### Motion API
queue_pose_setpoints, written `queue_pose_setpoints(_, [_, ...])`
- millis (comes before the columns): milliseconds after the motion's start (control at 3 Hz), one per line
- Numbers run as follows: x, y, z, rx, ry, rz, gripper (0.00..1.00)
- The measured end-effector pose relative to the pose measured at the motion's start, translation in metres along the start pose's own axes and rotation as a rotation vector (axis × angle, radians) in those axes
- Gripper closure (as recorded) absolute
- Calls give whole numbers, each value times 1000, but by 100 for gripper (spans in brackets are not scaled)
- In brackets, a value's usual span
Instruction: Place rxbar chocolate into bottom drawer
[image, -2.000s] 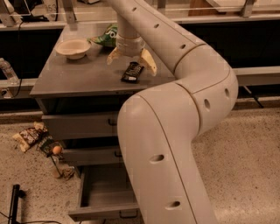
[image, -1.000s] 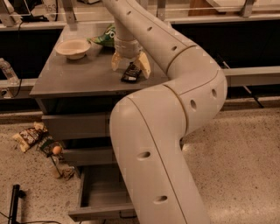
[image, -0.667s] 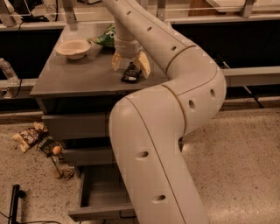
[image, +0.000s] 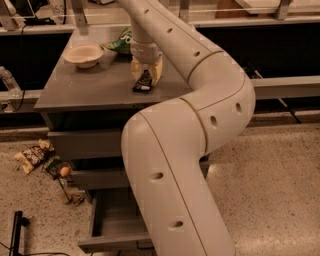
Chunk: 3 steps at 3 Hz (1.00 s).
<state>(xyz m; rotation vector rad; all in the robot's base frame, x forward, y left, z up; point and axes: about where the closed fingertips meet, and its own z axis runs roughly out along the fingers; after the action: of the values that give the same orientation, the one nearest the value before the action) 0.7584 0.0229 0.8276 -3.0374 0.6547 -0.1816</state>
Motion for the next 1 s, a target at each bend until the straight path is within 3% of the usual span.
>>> queue_pose_setpoints(333, [-3,17,-13,58,-36,70,100])
queue_pose_setpoints(667, [-8,71,-56,168,-91,219,100])
queue_pose_setpoints(1000, [-23,99,-78,258,-184,353,100])
